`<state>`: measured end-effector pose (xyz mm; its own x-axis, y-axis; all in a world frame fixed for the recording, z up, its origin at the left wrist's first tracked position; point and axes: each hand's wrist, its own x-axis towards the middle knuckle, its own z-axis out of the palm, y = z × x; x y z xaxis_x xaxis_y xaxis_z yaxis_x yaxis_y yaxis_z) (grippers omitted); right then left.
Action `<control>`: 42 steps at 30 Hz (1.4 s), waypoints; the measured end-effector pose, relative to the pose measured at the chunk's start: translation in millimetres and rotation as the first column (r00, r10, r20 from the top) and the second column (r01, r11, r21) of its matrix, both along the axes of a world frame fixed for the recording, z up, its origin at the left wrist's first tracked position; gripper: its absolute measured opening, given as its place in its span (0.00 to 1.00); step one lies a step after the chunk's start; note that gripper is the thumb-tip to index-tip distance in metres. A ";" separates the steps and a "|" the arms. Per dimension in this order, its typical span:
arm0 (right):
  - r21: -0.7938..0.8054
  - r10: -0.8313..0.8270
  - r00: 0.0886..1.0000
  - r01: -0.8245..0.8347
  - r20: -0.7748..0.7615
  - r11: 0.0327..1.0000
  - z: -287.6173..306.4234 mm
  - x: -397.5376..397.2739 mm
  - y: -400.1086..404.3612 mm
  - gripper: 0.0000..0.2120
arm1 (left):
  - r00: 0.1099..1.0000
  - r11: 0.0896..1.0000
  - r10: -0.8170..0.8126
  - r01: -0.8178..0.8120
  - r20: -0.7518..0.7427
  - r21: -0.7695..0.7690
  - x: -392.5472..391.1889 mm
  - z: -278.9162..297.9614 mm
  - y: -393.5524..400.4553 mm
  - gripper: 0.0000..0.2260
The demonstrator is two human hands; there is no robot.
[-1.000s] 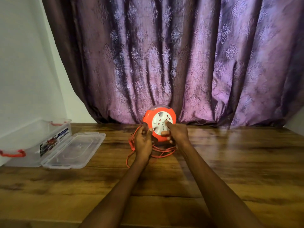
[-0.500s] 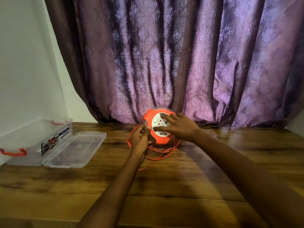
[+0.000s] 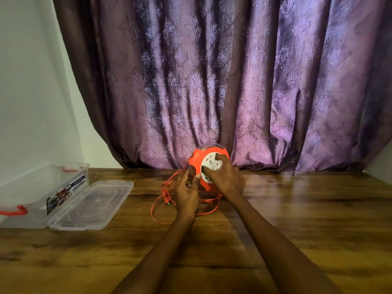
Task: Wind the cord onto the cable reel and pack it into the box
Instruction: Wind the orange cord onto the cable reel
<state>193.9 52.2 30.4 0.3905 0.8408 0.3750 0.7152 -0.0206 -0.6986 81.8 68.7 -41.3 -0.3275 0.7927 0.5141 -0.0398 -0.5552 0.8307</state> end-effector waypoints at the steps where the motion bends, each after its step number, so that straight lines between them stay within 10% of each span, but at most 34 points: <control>1: -0.047 0.019 0.986 -0.027 -0.166 0.999 3.2 -1.6 -1.1 0.34 | 0.999 1.000 0.024 -0.024 -0.040 0.006 -0.5 -0.7 0.8 0.17; 4: 0.010 0.134 0.593 -0.208 -0.794 0.978 8.2 -5.7 1.3 0.26 | 0.998 0.999 0.035 -0.034 -0.054 0.018 1.6 -1.9 0.3 0.18; 6: 0.033 0.129 0.369 -0.255 -0.920 0.966 5.2 -9.4 3.1 0.21 | 0.999 0.999 0.025 -0.024 -0.046 0.021 3.1 -2.9 -0.6 0.19; 9: 0.061 0.188 0.441 -0.286 -0.878 0.956 0.9 -9.4 2.1 0.21 | 0.998 0.999 -0.020 0.023 0.066 -0.049 -2.4 -0.5 1.2 0.14; 12: 0.031 0.176 0.881 -0.180 -0.440 0.983 -1.8 3.1 1.4 0.16 | 0.962 0.989 -0.059 0.093 0.268 -0.117 -13.8 4.0 5.2 0.08; 14: 0.155 0.128 0.990 -0.137 0.065 0.978 -6.1 12.3 2.9 0.10 | 0.958 0.986 -0.058 0.099 0.282 -0.134 -20.4 7.3 6.2 0.08; 19: 0.106 0.242 0.501 -0.570 0.831 0.815 7.2 26.3 13.1 0.24 | 0.973 0.983 -0.074 0.108 0.218 -0.149 -28.7 12.4 8.7 0.02; 26: -0.068 0.049 -0.051 -0.498 0.998 0.865 26.8 43.2 15.9 0.29 | 0.978 0.976 -0.163 0.179 0.129 -0.123 -26.4 11.1 5.8 0.03; 29: 0.083 -0.130 -0.062 -0.495 0.990 0.865 21.7 48.0 13.7 0.25 | 0.971 0.973 -0.194 0.208 0.137 -0.099 -20.0 10.1 3.6 0.03; 31: 0.132 -0.079 0.142 -0.413 0.987 0.901 15.2 40.9 11.4 0.27 | 0.968 0.976 -0.185 0.201 0.172 -0.082 -10.9 10.4 0.6 0.05; 35: 0.198 -0.036 0.883 -0.066 0.468 0.978 2.9 8.0 1.0 0.31 | 0.996 0.998 -0.046 0.049 0.081 -0.041 6.7 4.3 -3.4 0.12; 37: 0.049 0.007 0.998 -0.004 -0.058 0.999 5.8 -3.6 -5.5 0.31 | 0.999 1.000 -0.024 0.024 0.021 0.004 7.3 1.4 -7.1 0.13; 39: 0.042 0.158 0.778 -0.167 -0.608 0.985 9.1 -8.5 -5.6 0.26 | 0.999 0.999 -0.052 0.052 0.011 -0.003 3.1 0.1 -7.5 0.13; 42: 0.050 0.135 0.362 -0.234 -0.922 0.971 4.1 -9.6 -4.9 0.19 | 0.991 0.998 0.042 -0.036 -0.131 0.048 -0.4 -5.4 -4.1 0.15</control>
<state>184.3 47.3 34.5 0.2830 0.9432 -0.1743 -0.3667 -0.0615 -0.9283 81.4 64.6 -46.7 -0.2849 0.7554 0.5901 0.0906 -0.5916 0.8011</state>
